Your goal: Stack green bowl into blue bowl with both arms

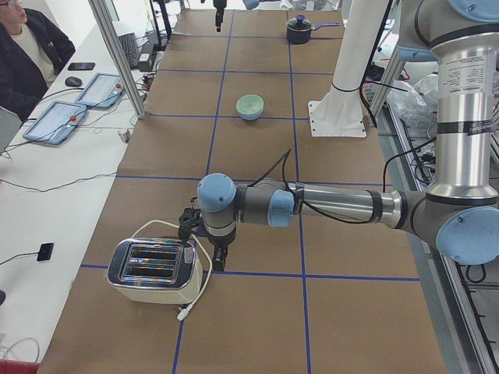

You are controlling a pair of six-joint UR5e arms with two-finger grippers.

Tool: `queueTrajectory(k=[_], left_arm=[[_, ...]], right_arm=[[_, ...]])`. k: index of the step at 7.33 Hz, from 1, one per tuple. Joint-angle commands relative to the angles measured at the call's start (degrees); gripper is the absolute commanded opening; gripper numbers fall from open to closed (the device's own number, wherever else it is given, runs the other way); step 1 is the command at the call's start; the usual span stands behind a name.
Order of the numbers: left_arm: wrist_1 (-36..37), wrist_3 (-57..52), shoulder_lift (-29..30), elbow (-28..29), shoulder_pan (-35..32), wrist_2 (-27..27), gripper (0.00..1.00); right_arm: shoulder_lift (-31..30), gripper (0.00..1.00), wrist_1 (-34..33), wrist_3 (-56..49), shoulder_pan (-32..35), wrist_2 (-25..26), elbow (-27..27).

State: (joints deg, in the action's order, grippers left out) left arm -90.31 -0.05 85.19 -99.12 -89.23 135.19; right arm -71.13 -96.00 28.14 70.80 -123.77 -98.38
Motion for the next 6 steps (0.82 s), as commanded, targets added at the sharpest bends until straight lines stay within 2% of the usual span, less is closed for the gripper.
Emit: queueTrajectory(k=[1,2,4,6], left_arm=[[-0.2,-0.3,-0.4,-1.0,-0.2,-0.5,0.99],[-0.2,-0.4,-0.4,-1.4,-0.2,-0.5,0.99],[-0.2,-0.4,-0.6,-1.5,-0.2,-0.5,0.99],[-0.5,-0.4,-1.3,-1.5,-0.2,-0.5,0.99]], right_arm=[[-7.2,1.0,0.3,-20.4,10.1,-2.3,3.5],[-11.4,1.0,0.4,-25.3,13.2,-2.4,3.5],[-19.2,1.0,0.6,-27.9,17.0,-2.3,2.5],[-22.6,1.0,0.6,-27.8,18.0,-2.1,2.5]])
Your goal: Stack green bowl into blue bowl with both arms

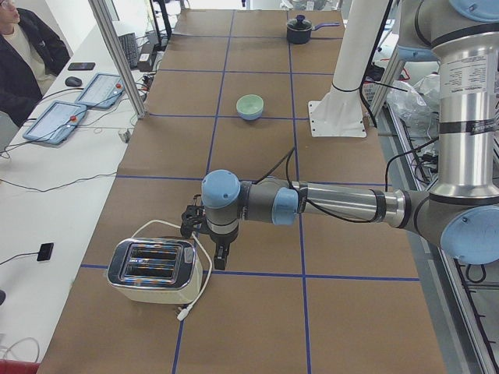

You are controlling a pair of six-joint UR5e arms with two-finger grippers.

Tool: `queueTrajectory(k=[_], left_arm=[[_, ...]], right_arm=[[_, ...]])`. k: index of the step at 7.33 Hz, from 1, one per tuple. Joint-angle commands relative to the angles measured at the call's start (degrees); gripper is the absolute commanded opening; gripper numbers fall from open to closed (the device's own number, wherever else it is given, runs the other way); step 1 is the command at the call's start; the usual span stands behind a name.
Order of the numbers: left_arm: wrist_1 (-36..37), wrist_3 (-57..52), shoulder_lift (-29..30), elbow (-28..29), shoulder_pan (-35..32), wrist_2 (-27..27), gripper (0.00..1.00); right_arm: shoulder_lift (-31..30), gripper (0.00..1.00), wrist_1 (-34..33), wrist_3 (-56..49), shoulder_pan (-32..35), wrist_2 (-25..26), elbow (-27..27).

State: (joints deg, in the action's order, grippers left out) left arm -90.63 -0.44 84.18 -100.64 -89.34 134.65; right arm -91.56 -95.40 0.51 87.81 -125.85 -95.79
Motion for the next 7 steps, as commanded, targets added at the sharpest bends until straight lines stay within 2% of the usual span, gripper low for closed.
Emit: queueTrajectory(k=[1,7], left_arm=[[-0.2,0.0,-0.3,0.0,0.0,0.0,0.99],[-0.2,0.0,-1.4,-0.1,0.0,0.0,0.99]], right_arm=[[-2.3,1.0,0.0,0.0,1.2,0.0,-0.1],[-2.1,1.0,0.2,0.5,1.2,-0.1,-0.6]])
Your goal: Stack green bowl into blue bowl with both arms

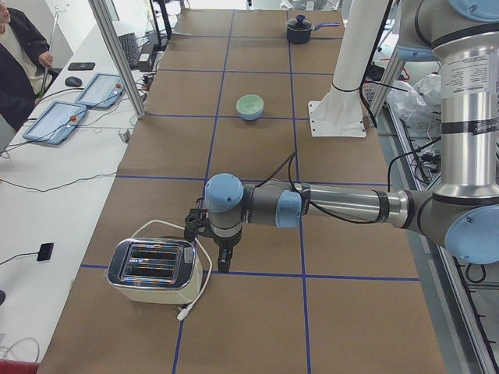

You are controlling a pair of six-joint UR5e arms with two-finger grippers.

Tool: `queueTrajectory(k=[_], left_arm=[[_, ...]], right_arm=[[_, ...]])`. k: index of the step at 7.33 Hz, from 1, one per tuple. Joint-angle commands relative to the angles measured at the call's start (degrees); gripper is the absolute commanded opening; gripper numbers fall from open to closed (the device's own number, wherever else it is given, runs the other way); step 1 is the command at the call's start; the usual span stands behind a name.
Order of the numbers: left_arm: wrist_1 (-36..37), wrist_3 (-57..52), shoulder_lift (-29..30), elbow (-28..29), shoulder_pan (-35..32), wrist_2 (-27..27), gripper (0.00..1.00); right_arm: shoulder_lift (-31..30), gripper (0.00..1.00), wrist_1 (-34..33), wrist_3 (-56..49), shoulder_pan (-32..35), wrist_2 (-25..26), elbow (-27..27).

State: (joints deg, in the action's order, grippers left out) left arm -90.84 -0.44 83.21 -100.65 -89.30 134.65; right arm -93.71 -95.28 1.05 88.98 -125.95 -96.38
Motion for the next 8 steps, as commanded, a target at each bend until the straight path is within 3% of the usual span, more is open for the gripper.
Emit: queueTrajectory(k=[1,8], left_arm=[[0.0,0.0,-0.4,-0.1,0.0,0.0,0.99],[0.0,0.0,-1.0,0.0,0.1,0.0,0.99]], right_arm=[[0.0,1.0,0.1,0.0,0.0,0.0,0.0],[-0.1,1.0,0.1,0.0,0.0,0.0,0.0]])
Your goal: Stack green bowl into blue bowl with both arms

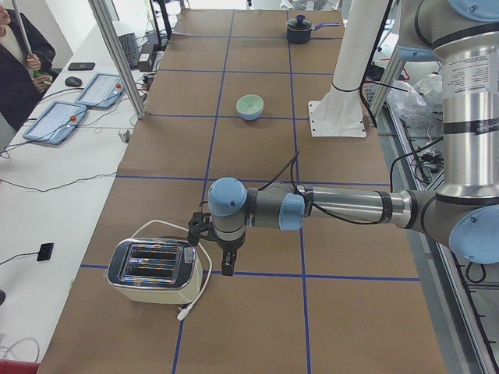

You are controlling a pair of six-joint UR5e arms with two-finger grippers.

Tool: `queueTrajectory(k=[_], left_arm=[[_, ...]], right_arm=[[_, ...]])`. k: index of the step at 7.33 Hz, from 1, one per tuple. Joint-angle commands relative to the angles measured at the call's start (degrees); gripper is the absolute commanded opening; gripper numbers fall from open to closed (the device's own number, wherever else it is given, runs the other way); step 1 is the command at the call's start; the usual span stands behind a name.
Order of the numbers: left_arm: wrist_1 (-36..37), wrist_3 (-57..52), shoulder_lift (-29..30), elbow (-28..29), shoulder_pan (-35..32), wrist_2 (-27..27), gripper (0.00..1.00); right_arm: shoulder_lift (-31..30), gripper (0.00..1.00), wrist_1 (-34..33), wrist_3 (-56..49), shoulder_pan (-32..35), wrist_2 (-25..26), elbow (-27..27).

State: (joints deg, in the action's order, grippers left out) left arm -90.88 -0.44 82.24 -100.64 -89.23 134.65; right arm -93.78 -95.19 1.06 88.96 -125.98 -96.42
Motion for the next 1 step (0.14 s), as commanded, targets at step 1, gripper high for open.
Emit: queueTrajectory(k=[1], left_arm=[[0.0,0.0,-0.1,0.1,0.0,0.0,0.99]], right_arm=[[0.0,1.0,0.0,-0.1,0.0,0.0,0.0]])
